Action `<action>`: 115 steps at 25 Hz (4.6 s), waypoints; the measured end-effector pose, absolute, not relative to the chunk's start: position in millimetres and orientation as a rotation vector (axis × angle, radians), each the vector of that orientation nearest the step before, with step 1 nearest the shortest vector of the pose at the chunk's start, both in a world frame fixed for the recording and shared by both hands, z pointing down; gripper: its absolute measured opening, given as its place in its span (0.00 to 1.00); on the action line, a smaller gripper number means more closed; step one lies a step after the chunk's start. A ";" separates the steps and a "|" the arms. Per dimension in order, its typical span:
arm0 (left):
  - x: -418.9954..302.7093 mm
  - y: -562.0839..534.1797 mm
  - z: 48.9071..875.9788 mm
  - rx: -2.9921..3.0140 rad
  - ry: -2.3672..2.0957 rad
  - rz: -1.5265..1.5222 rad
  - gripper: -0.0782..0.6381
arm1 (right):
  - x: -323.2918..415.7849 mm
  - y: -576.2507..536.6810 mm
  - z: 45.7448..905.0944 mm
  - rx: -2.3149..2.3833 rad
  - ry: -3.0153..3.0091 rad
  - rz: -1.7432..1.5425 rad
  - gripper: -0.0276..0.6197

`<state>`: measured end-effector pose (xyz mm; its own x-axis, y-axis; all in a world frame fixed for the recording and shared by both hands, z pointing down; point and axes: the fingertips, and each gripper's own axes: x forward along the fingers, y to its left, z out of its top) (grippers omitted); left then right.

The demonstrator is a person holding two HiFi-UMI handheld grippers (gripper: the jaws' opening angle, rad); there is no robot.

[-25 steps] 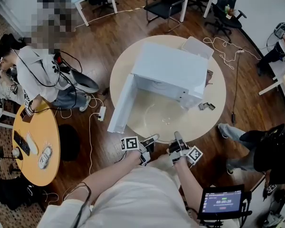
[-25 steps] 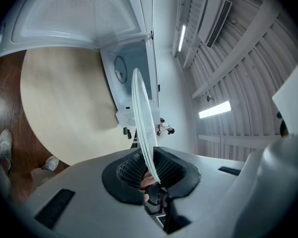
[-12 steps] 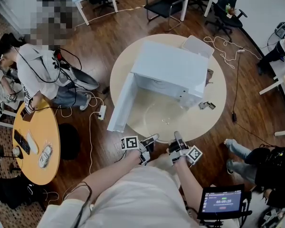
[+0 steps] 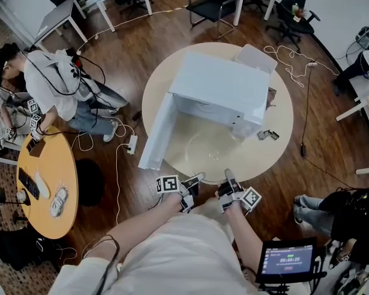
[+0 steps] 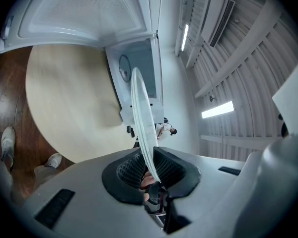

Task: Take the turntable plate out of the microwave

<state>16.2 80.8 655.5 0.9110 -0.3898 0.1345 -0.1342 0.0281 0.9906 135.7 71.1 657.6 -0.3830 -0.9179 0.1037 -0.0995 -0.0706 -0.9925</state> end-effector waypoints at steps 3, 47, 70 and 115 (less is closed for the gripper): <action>15.8 80.8 656.9 1.542 -0.424 -0.205 0.17 | 134.5 71.0 658.6 -1.123 1.522 -1.534 0.09; 12.1 75.6 672.4 1.525 -0.414 -0.151 0.18 | 128.7 65.4 674.2 -1.141 1.508 -1.573 0.09; 12.0 60.4 673.3 1.530 -0.401 -0.115 0.18 | 127.3 51.2 670.7 -1.148 1.490 -1.555 0.09; -3.0 67.9 689.8 1.497 -0.420 -0.067 0.18 | 111.7 56.7 691.5 -1.176 1.462 -1.639 0.09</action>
